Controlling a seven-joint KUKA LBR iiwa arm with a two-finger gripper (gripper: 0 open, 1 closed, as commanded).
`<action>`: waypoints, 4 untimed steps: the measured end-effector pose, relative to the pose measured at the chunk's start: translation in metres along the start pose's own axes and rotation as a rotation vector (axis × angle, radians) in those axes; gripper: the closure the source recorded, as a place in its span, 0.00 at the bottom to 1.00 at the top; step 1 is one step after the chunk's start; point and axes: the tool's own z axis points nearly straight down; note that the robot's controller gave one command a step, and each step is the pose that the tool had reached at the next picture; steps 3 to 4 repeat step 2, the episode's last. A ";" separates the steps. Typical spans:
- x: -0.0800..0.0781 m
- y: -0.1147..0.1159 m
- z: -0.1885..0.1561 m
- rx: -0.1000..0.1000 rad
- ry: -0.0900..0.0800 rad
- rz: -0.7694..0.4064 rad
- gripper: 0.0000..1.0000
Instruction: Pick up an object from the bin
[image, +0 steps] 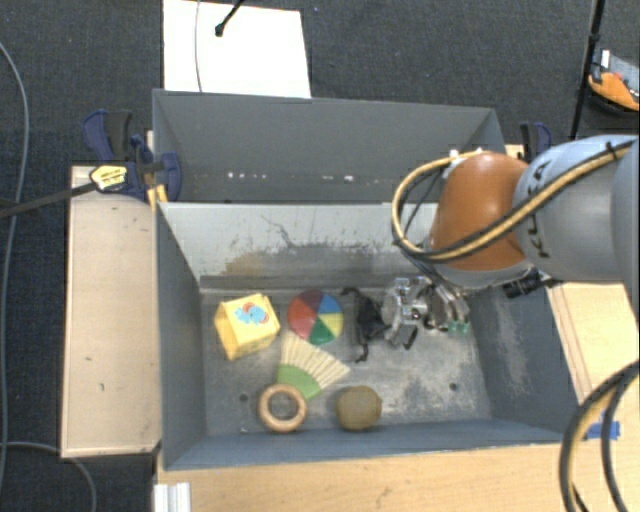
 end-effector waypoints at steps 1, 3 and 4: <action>-0.002 0.000 -0.014 0.000 -0.008 0.000 1.00; -0.003 0.000 -0.022 0.000 -0.008 -0.001 1.00; -0.003 0.000 -0.022 0.000 -0.008 -0.001 1.00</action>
Offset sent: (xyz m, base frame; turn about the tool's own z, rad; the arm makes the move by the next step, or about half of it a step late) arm 0.0001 0.0001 0.0420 0.0000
